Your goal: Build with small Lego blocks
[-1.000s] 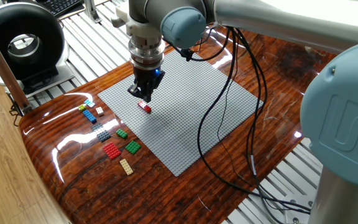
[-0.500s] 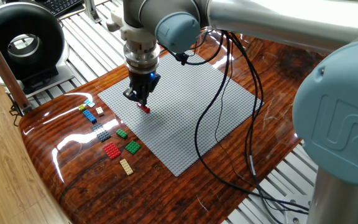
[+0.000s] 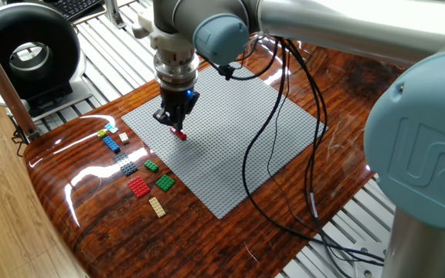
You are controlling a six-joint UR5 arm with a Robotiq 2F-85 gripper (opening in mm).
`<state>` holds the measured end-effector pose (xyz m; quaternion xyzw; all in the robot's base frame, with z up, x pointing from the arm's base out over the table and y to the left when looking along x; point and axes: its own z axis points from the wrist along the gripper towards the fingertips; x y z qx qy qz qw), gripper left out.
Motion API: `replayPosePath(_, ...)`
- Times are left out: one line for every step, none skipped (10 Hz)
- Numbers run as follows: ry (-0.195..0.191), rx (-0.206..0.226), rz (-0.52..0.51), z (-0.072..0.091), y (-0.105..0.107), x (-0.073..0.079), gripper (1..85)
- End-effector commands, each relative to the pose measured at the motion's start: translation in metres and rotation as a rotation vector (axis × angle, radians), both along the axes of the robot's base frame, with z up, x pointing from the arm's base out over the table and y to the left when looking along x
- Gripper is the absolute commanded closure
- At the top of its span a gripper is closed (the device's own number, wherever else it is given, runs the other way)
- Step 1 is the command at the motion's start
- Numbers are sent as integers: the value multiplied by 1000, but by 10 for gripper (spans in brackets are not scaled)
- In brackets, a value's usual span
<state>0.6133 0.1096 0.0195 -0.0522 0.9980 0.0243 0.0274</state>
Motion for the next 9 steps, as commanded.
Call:
replayPosePath(3,13,-11,6,3,-3,843)
replayPosePath(5,10,-11,6,2,-4,843)
replayPosePath(2,11,-6,6,2,-3,843)
replayPosePath(-3,11,-4,6,2,-2,843)
replayPosePath(-6,11,-2,6,2,-1,843)
replayPosePath(-12,8,-1,6,1,0,843)
replayPosePath(-14,14,-1,4,3,0,843)
replayPosePath(-14,11,-3,3,2,-1,843)
replayPosePath(-16,15,0,2,3,-1,843)
